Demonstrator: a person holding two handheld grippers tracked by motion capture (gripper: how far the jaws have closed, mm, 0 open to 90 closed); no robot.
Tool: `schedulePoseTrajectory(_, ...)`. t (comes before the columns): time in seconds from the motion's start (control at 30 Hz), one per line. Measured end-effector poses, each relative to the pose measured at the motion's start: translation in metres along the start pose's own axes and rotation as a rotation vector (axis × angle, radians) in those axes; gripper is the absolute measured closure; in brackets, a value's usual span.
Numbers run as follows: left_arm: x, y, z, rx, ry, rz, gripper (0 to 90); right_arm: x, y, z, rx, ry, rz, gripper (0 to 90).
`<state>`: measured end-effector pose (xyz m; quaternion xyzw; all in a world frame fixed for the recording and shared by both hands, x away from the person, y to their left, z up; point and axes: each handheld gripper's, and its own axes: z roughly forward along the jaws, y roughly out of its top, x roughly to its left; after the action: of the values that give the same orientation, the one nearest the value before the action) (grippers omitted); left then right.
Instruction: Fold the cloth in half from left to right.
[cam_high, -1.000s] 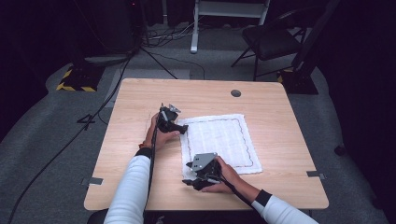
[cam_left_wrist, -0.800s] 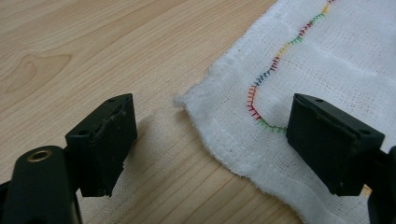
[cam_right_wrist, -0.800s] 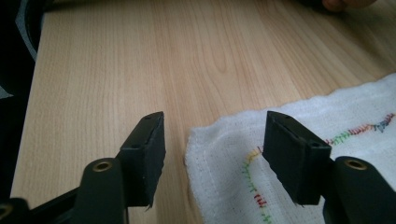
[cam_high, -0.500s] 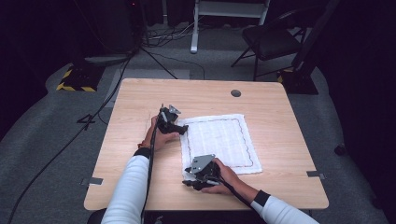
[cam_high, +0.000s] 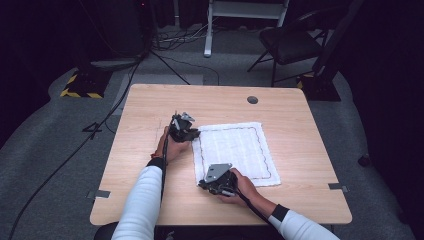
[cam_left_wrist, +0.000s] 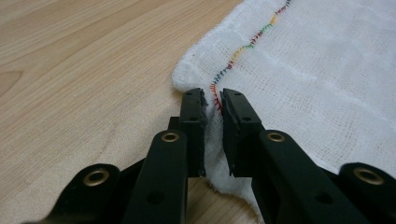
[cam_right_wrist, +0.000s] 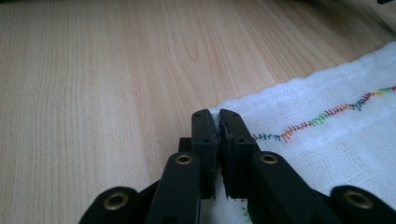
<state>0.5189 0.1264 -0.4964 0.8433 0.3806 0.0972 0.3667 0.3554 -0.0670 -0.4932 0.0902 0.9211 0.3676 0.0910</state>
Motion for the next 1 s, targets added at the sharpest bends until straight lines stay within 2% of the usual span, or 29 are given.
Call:
schedulePoseTrajectory(0.17, 0.0, 0.003, -0.001, 0.021, 0.006, 0.016, 81.6, 0.0, 0.001, -0.002, 0.0, 0.009, -0.004, 86.7)
schedulePoseTrajectory(0.4, 0.003, -0.003, -0.006, 0.01, 0.002, -0.01, 81.9, 0.002, 0.005, 0.0, -0.007, 0.007, -0.035, 86.9)
schedulePoseTrajectory(0.83, 0.01, -0.005, -0.035, 0.029, 0.015, 0.02, 81.9, 0.01, 0.021, 0.001, -0.031, 0.013, -0.069, 87.1)
schedulePoseTrajectory(0.93, 0.013, -0.007, -0.04, 0.024, 0.018, 0.013, 81.6, 0.012, 0.024, 0.001, -0.036, 0.012, -0.076, 87.1)
schedulePoseTrajectory(1.0, 0.014, -0.009, -0.043, 0.016, 0.026, 0.013, 81.7, 0.012, 0.028, 0.0, -0.052, 0.015, -0.065, 87.1)
